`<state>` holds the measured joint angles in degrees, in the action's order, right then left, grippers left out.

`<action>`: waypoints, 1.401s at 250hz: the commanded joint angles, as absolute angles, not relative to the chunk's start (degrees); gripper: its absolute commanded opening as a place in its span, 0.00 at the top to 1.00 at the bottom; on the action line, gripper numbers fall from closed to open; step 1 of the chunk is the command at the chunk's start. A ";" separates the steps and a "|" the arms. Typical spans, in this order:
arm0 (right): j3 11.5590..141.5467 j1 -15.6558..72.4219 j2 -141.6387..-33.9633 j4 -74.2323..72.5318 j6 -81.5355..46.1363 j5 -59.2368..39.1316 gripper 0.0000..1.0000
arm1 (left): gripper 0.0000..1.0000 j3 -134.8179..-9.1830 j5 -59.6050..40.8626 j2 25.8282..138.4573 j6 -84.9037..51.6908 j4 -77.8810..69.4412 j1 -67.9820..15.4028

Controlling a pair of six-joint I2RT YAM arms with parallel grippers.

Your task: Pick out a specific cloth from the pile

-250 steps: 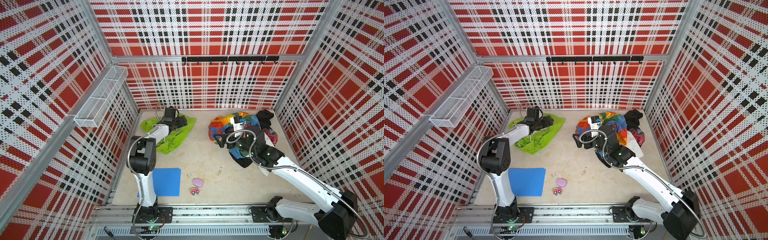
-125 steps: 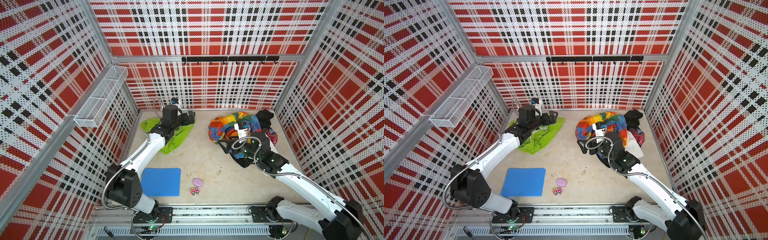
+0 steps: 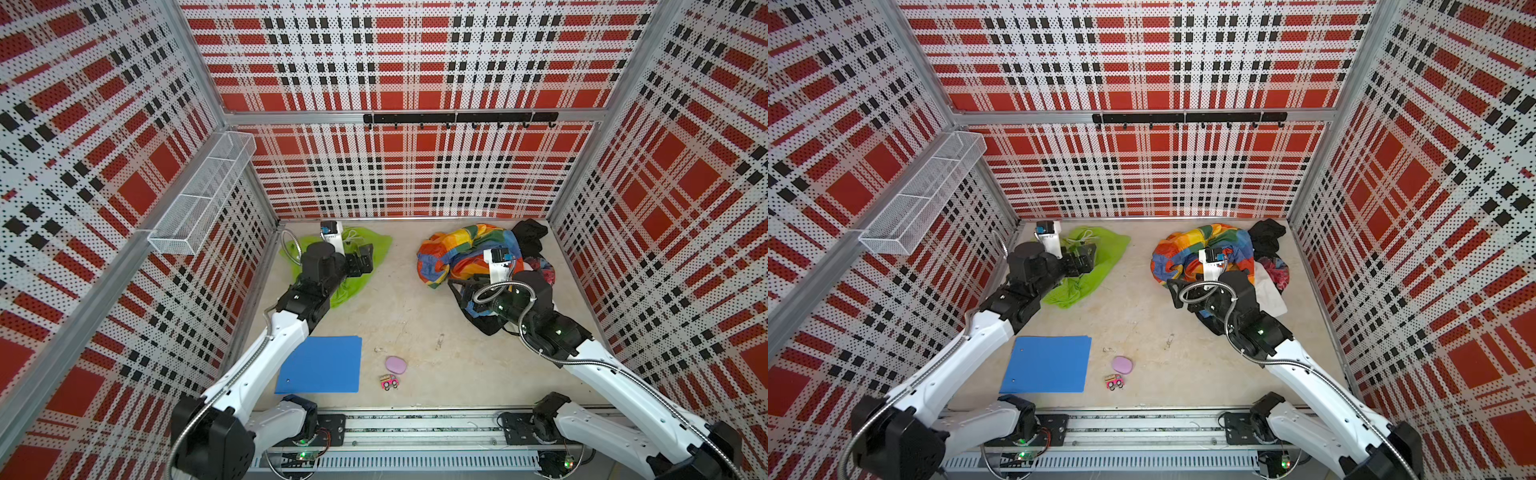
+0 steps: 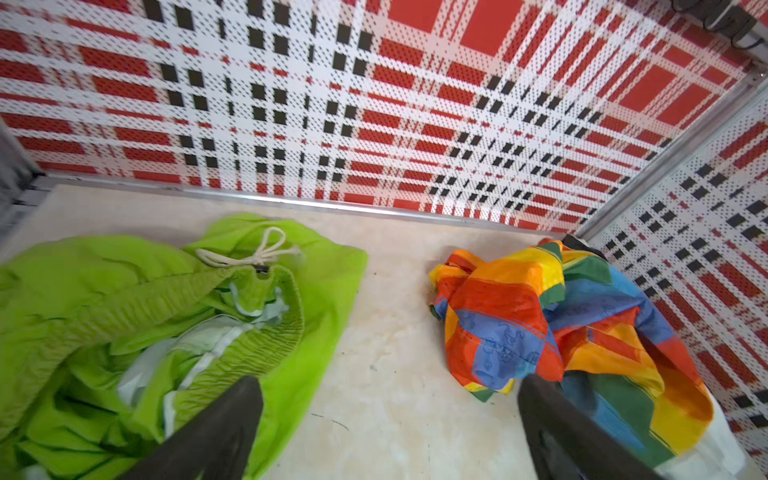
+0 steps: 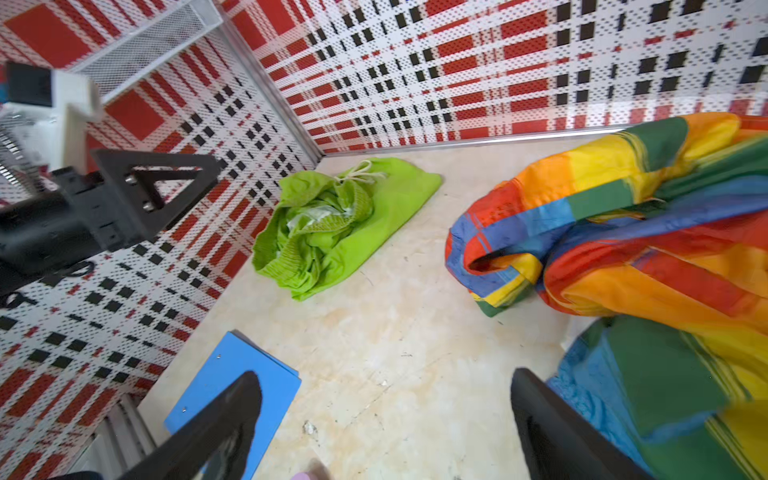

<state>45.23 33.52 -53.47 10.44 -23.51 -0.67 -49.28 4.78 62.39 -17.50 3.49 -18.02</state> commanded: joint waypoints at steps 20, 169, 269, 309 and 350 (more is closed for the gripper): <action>44.45 33.57 -52.03 13.02 -21.71 10.20 0.00 | 0.01 -36.12 14.90 54.82 -15.25 -6.09 -13.82; 30.63 29.26 -46.00 1.12 -14.95 26.94 0.00 | 0.01 -13.35 19.77 70.58 -0.63 -48.43 -6.88; 30.42 14.74 -51.54 -0.71 -12.77 22.28 0.00 | 0.01 -13.30 10.45 88.33 3.25 -72.86 -4.52; 27.96 11.73 -53.28 -7.21 -10.34 20.95 0.00 | 0.01 -11.54 8.69 90.29 3.04 -77.01 -3.76; 25.08 7.56 -56.51 -15.26 -9.54 18.57 0.00 | 0.01 -16.80 2.80 90.26 1.50 -67.53 -1.26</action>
<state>27.09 10.07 -54.37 -5.32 -11.40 20.91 -12.71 8.75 90.80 2.42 -70.78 -3.49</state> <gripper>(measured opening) 0.999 0.992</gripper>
